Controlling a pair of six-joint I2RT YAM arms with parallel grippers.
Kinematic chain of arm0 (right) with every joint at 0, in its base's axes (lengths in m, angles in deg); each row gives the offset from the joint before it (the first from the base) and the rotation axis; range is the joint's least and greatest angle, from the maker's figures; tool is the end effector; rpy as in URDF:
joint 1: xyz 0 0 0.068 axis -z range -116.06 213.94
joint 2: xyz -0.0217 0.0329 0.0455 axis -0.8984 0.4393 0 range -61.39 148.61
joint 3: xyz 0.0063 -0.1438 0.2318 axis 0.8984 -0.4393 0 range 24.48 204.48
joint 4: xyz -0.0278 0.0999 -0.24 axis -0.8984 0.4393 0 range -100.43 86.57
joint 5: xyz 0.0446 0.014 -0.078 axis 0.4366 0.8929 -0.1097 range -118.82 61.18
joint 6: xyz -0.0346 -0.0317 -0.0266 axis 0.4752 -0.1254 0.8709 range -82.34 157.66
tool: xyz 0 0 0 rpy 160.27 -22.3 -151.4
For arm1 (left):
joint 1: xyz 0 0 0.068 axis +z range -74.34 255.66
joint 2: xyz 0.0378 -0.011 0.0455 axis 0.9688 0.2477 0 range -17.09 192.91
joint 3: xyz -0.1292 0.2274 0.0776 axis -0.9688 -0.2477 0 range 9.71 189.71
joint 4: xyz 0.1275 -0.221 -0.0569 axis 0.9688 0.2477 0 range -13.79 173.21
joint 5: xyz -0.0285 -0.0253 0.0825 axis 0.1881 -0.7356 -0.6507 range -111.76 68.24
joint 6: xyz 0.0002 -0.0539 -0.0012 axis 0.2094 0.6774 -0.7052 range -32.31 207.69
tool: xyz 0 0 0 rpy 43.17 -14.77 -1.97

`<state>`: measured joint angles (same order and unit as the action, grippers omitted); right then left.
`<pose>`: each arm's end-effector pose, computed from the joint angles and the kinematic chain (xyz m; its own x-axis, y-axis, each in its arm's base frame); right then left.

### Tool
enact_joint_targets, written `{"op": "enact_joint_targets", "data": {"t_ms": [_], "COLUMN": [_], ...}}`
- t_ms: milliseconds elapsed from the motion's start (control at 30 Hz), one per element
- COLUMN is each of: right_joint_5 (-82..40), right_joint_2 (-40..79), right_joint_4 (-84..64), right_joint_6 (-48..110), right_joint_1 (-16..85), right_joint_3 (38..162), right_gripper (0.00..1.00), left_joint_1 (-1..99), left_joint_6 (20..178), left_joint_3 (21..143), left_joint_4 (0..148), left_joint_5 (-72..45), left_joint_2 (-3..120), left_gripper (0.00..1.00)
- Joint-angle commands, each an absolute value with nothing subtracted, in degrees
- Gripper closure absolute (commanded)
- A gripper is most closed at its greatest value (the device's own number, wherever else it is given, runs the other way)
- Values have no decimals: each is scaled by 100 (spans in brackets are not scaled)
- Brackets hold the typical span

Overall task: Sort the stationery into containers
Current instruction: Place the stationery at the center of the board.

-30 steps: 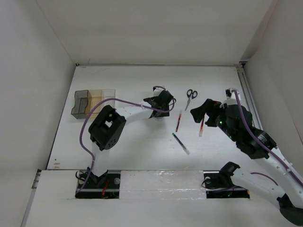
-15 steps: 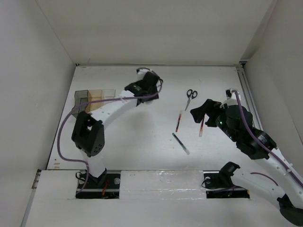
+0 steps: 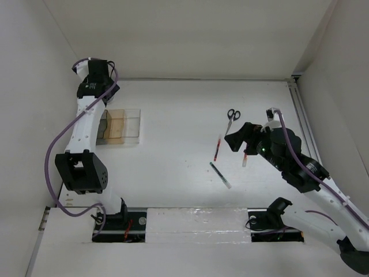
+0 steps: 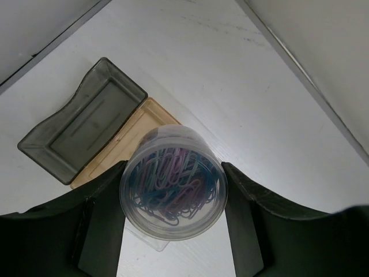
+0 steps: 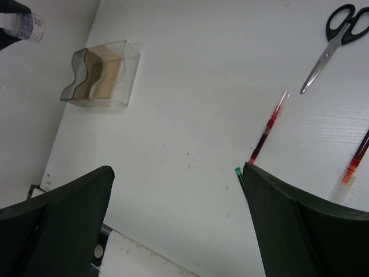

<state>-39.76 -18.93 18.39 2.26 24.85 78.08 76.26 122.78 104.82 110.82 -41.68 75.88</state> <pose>0.1267 0.0943 0.3649 -0.4693 0.3513 -0.8102 -0.2538 0.8251 0.5048 0.3668 0.0160 0.3885 -0.2685 -0.5433 -0.7954 -0.5520 0.7635 -0.3352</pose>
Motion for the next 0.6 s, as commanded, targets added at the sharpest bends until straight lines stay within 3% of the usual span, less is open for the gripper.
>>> {"op": "enact_joint_targets", "data": {"t_ms": [0, 567], "right_joint_5": [-3726, -3445], "right_joint_2": [-1850, -1498], "right_joint_4": [1295, 970], "right_joint_6": [285, 443], "right_joint_1": [2448, 2448], "right_joint_3": [7704, 7528], "right_gripper": [0, 0], "left_joint_1": [7487, 7654], "left_joint_6": [12083, 12381], "left_joint_3": [10490, 9892], "left_joint_4": [11075, 11145], "left_joint_5": [-3986, -4355], "left_joint_2": [7624, 8388], "left_gripper": [100, 100]}}
